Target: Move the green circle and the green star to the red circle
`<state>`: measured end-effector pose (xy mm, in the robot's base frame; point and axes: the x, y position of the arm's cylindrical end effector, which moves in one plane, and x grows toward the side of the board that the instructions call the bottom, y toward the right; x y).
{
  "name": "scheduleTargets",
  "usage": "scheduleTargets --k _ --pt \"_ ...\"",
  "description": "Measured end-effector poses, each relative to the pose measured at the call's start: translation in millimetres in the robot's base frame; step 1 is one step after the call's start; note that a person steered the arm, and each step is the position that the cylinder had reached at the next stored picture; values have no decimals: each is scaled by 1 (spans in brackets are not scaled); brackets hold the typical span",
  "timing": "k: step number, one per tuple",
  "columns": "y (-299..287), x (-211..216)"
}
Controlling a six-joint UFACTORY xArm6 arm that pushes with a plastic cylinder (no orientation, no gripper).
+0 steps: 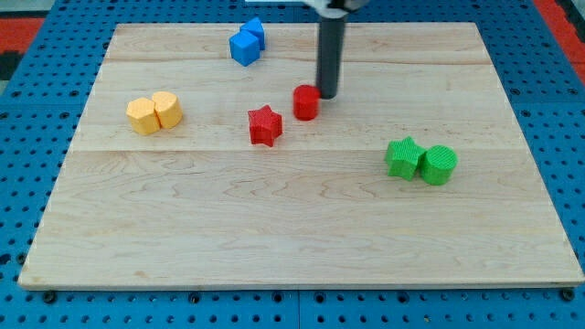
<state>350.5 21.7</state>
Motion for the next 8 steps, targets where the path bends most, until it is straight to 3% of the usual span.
scheduleTargets --k 1,3,5,6,7,8 --pt "-36 7" --pt "43 6" --pt "231 21" --pt "298 69" --pt "306 137" --pt "277 164"
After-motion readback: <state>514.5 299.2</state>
